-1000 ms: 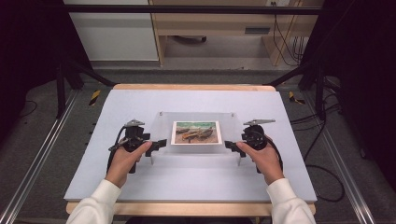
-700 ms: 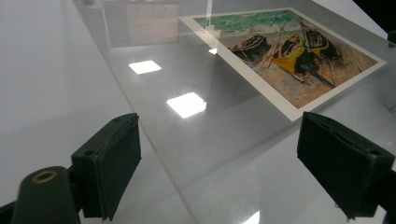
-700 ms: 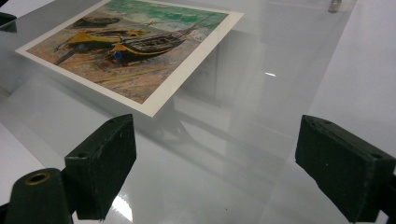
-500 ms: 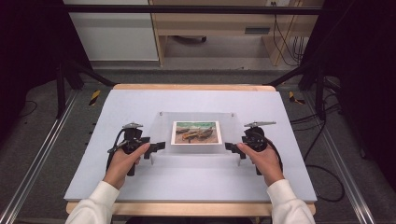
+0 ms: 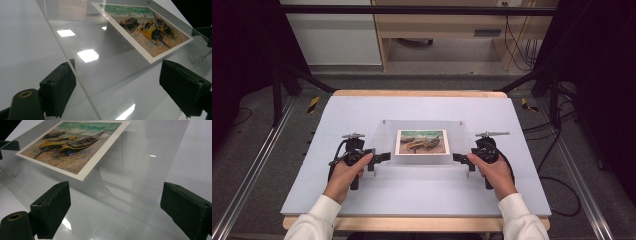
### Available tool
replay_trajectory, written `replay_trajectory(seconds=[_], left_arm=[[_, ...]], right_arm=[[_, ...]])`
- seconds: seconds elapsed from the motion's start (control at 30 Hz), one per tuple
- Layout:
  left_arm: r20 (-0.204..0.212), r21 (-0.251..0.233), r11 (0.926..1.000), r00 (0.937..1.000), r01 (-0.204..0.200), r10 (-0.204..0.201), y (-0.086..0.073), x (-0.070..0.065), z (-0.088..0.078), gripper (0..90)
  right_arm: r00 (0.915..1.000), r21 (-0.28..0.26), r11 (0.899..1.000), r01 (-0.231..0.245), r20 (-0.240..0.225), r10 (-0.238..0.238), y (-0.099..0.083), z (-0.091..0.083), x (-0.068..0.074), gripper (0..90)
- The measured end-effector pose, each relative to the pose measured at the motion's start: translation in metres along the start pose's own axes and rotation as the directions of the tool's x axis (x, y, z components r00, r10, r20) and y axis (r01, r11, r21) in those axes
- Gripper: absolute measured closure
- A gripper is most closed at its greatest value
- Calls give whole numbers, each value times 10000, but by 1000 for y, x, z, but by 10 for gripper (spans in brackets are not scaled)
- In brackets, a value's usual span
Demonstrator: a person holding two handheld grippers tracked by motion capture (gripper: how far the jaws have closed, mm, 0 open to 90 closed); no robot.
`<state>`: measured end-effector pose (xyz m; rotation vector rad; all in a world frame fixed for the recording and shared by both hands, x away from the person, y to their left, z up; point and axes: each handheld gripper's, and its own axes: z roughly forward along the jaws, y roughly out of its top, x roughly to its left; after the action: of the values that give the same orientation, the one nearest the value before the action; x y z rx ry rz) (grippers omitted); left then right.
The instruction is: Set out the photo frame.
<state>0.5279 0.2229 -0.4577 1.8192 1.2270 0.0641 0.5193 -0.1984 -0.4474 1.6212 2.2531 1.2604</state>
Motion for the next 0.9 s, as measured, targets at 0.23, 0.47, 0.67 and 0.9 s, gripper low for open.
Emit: replay_trajectory(seconds=[0.23, 0.47, 0.67, 0.9], left_arm=[[-19, 69, 10000, 10000, -22, 22, 1, 0, 1, 130], [-32, 148, 9998, 10000, -93, 93, 3, 0, 1, 130], [-69, 270, 9996, 9999, -81, 83, 4, 0, 0, 138], [-64, 257, 9996, 9999, -103, 105, 3, 0, -1, 153]], right_arm=[[9988, 191, 9992, -342, -344, 348, 0, 3, -1, 87], [9992, 80, 9993, -365, -130, 366, 0, 3, 0, 96], [9993, 58, 9993, -371, -98, 372, -1, 3, 1, 104], [9993, 55, 9994, -352, -132, 352, -1, 0, 0, 135]])
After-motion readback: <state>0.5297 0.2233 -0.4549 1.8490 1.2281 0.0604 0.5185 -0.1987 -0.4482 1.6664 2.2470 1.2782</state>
